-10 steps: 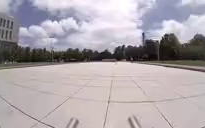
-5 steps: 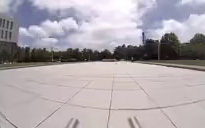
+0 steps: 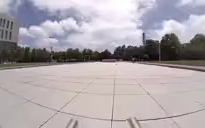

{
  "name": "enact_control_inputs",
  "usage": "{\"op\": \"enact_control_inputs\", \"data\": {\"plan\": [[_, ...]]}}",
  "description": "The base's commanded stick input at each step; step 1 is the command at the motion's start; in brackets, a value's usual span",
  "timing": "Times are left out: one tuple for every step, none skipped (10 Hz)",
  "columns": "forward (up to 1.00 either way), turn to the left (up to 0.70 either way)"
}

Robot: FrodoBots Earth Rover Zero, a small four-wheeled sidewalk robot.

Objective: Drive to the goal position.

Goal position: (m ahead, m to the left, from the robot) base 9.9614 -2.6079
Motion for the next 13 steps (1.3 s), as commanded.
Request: {"op": "enact_control_inputs", "data": {"plan": [[0.50,0.00],[0.50,0.00],[0.50,0.00],[0.50,0.00],[0.50,0.00],[0.50,0.00],[0.50,0.00],[0.50,0.00],[0.50,0.00],[0.50,0.00],[0.50,0.00],[0.50,0.00],[0.50,0.00]]}}
